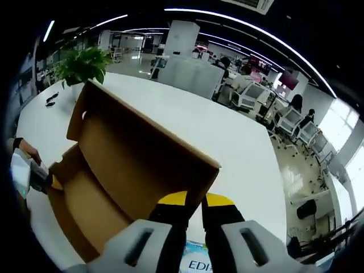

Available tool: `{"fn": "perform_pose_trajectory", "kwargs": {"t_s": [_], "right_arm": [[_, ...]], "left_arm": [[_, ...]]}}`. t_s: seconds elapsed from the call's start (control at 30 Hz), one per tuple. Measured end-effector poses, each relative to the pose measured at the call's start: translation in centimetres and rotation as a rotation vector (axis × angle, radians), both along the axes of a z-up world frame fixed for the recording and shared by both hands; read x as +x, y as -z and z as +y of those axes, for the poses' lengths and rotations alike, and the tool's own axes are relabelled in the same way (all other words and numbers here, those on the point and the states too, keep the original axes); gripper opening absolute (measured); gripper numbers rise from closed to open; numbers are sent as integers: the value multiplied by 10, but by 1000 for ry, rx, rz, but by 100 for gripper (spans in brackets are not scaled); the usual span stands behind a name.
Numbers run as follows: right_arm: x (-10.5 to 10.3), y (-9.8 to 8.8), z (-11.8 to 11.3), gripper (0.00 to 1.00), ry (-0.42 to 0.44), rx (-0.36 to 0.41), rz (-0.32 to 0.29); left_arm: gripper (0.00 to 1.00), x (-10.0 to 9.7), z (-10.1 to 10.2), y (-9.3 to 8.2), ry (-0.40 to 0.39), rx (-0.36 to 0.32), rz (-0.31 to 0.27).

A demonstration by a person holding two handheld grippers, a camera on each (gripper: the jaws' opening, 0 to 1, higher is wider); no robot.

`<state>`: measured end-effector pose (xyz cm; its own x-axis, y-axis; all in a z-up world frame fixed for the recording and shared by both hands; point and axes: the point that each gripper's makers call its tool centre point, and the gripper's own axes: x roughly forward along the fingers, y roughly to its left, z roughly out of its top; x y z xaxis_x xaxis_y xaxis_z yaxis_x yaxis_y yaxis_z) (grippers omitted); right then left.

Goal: Operate the shoe box by opening the lid, removing the specified soft item, and placing it in the target area until the item is outside and the box remains undamaged.

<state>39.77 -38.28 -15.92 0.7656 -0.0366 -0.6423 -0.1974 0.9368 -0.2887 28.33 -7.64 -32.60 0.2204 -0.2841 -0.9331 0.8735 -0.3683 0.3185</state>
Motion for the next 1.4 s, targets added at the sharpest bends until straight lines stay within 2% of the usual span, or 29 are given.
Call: {"fn": "perform_pose_trajectory", "kwargs": {"t_s": [0.57,0.77,1.1,1.4], "right_arm": [[-13,-9,5,7,-36,-1,-50],[-18,-9,7,7,-39,-35,-82],[-29,-15,11,7,-45,-42,-128],[-39,-18,13,7,-52,-8,-178]], "left_arm": [[14,0,1,0,1,-2,-1],[14,0,2,0,1,-1,-2],[14,0,2,0,1,-1,-2],[14,1,2,0,2,1,-3]]}}
